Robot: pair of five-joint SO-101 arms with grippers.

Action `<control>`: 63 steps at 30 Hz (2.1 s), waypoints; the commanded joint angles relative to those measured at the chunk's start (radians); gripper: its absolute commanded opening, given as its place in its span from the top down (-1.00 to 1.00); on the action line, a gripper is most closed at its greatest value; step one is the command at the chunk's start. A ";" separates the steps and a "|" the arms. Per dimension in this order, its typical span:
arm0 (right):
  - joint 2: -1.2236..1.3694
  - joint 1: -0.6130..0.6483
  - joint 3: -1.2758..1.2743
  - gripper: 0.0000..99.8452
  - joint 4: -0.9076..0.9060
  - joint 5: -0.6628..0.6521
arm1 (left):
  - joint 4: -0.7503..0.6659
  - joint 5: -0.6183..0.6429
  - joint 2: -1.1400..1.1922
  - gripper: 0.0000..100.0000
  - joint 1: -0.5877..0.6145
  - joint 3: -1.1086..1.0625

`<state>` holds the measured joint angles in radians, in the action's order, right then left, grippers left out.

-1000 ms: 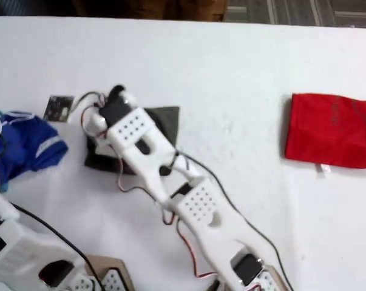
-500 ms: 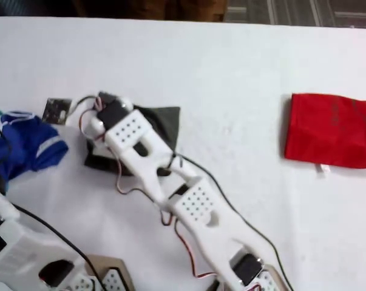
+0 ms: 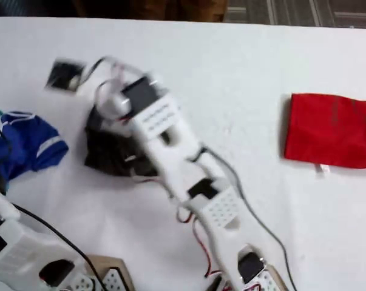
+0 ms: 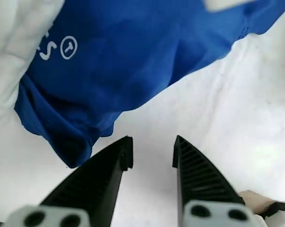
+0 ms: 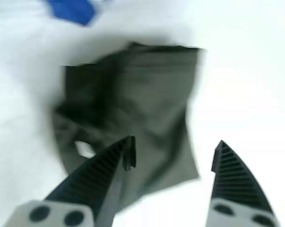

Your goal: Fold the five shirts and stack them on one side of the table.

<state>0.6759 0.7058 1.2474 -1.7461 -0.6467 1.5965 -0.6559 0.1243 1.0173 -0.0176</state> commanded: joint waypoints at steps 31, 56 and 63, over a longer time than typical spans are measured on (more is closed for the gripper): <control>0.038 -0.348 -0.342 0.96 0.343 0.249 | -0.285 0.575 0.207 0.94 -0.850 0.271; 0.389 -0.340 -0.121 0.96 0.374 0.123 | 0.173 0.569 0.942 0.94 -0.712 1.139; 0.372 -0.346 -0.086 0.96 0.325 0.123 | 0.193 0.569 0.896 0.94 -0.712 1.164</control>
<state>1.0733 0.3836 1.0940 -1.3825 -0.5178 1.7668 -0.0882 1.0848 0.2670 1.1254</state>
